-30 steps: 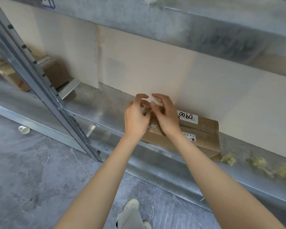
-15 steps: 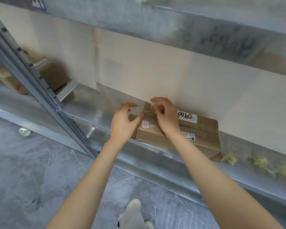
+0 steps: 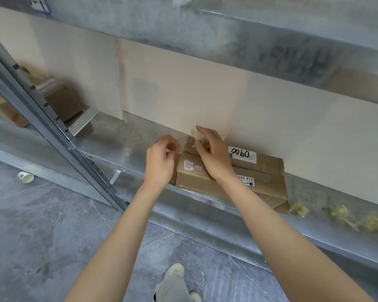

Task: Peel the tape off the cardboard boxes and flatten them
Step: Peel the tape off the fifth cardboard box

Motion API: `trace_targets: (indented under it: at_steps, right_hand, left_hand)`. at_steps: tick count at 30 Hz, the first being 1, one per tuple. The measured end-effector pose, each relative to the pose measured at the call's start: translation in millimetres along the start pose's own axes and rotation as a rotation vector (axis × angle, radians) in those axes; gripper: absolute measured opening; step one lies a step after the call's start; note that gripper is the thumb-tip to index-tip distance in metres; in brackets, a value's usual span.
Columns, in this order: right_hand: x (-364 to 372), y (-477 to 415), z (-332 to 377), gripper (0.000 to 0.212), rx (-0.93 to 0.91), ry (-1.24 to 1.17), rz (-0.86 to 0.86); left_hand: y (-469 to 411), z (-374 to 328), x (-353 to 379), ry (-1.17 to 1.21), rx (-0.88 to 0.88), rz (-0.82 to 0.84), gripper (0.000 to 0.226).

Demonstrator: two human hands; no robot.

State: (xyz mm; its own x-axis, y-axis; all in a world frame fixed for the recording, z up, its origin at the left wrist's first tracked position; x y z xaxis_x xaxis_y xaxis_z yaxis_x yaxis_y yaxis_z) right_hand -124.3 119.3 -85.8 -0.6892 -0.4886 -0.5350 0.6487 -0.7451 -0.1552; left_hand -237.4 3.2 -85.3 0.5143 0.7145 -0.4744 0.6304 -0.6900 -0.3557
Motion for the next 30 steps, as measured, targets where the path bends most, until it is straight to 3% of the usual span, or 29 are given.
trace_targets:
  at_steps: [7,15,30]
  right_hand:
    - [2,-2,-2,0.039,-0.027,0.146,0.038]
    - [3,-4,-4,0.034,-0.036,0.129,0.019]
    - [3,-4,-6,0.036,0.0,0.056,0.039]
  left_hand:
    - [-1,-2,1,0.024,-0.05,-0.06,0.026]
    - [-16,-3,10,0.013,-0.068,-0.059,0.019]
    - [12,-24,-3,-0.034,0.154,-0.167,0.016]
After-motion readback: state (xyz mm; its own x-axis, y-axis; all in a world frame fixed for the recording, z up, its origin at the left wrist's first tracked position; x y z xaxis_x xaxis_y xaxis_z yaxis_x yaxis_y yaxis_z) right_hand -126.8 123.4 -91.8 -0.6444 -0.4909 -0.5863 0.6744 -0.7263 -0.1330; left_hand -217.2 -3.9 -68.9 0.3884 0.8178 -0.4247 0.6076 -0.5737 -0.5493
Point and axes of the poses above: each hand's wrist, its own y-axis away from the middle knuckle, its own x-axis out of the palm, z = x × y, the point moved 3 cm from there along -y, towards the middle knuckle, and after that the axes turned 4 degrees about x, right-handed, at the moved point
